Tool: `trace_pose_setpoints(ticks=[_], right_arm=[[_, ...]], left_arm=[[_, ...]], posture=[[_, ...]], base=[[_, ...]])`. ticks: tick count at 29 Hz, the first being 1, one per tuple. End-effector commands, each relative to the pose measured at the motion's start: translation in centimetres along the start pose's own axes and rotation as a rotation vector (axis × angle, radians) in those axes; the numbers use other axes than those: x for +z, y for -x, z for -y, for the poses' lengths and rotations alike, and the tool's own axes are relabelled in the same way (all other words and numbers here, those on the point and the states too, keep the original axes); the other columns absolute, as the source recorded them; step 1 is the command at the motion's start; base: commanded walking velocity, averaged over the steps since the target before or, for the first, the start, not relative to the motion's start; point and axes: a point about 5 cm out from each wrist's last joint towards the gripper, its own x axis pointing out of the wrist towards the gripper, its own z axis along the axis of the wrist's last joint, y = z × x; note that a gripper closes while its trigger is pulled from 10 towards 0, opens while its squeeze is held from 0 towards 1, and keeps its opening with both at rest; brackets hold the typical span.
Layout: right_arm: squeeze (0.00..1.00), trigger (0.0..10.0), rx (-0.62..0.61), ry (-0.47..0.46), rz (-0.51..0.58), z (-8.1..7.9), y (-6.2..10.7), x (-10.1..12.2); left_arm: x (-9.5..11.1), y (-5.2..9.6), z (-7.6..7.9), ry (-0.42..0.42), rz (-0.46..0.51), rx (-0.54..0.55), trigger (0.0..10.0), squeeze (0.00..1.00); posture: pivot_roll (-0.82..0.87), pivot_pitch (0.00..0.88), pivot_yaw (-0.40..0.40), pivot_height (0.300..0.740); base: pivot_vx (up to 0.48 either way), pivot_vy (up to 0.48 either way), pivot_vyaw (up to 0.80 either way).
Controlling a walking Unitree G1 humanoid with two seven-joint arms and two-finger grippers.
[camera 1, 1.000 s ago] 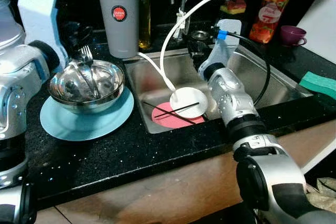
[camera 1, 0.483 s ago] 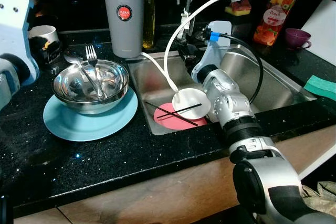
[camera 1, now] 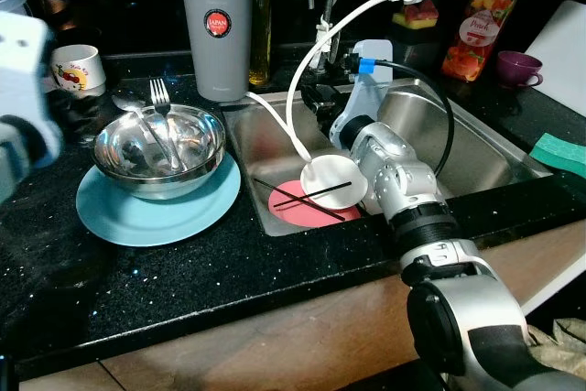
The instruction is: Kitchen organization
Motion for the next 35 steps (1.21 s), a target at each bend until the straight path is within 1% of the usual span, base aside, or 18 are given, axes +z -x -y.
trace_pose_setpoints(ticks=[1,2,6,7,8,9,11,12,14,20,35], right_arm=[[0.0,10.0,0.023,-0.014,-0.006,0.0,0.2,-0.1],[0.0,10.0,0.041,0.0,-0.005,-0.3,0.2,-0.1],[0.0,10.0,0.069,0.026,0.008,-0.8,0.3,-0.1],[0.0,10.0,0.073,0.054,0.035,-0.8,0.5,0.3],[0.0,10.0,0.073,0.054,0.035,-0.8,0.5,0.3],[0.0,10.0,0.074,0.072,0.054,-0.8,0.6,0.5],[0.0,10.0,0.052,0.036,0.135,-0.2,1.2,1.6],[0.0,10.0,0.042,0.034,0.142,0.0,1.4,1.7],[0.0,10.0,0.035,0.036,0.142,0.1,1.5,1.6],[0.0,10.0,0.036,0.084,0.123,-0.1,1.7,1.1],[0.0,10.0,0.034,0.086,0.114,-0.2,1.7,1.2]], left_arm=[[0.4,-0.4,0.9,-0.011,0.028,-0.039,10.0,0.0],[0.4,-0.7,1.2,-0.014,0.029,-0.05,10.0,0.0],[0.4,-0.9,1.4,-0.03,0.028,-0.062,10.0,0.0],[0.7,-1.0,1.5,-0.025,0.065,-0.073,10.0,0.0],[0.7,-1.0,1.5,-0.025,0.065,-0.073,10.0,0.0],[0.9,-1.0,1.4,-0.02,0.093,-0.079,10.0,0.0],[1.1,-1.1,1.1,0.021,0.131,-0.054,10.0,0.0],[1.0,-1.1,1.1,0.018,0.132,-0.039,10.0,0.0],[0.9,-1.2,1.0,0.014,0.132,-0.031,10.0,0.0],[0.3,-1.2,1.1,-0.029,0.106,-0.009,10.0,0.0],[0.2,-1.3,0.6,-0.018,0.114,-0.006,10.0,0.0]], posture=[[0.07,0.063,-0.071,0.74],[0.07,0.063,-0.066,0.74],[0.06,0.07,-0.055,0.74],[0.06,0.073,-0.047,0.74],[0.06,0.073,-0.047,0.74],[0.05,0.074,-0.042,0.74],[0.05,0.076,-0.039,0.74],[0.05,0.076,-0.039,0.74],[0.05,0.076,-0.039,0.74],[0.05,0.077,-0.041,0.74],[0.06,0.08,-0.048,0.74]], base=[[0.0,0.0,0.0],[0.0,0.0,0.0],[0.0,0.0,0.0],[0.0,0.0,0.0],[0.0,0.0,0.0],[0.0,0.0,0.0],[0.0,0.0,0.0],[0.0,0.0,0.0],[0.0,0.0,0.0],[0.0,0.0,0.0],[0.0,0.0,0.0]])
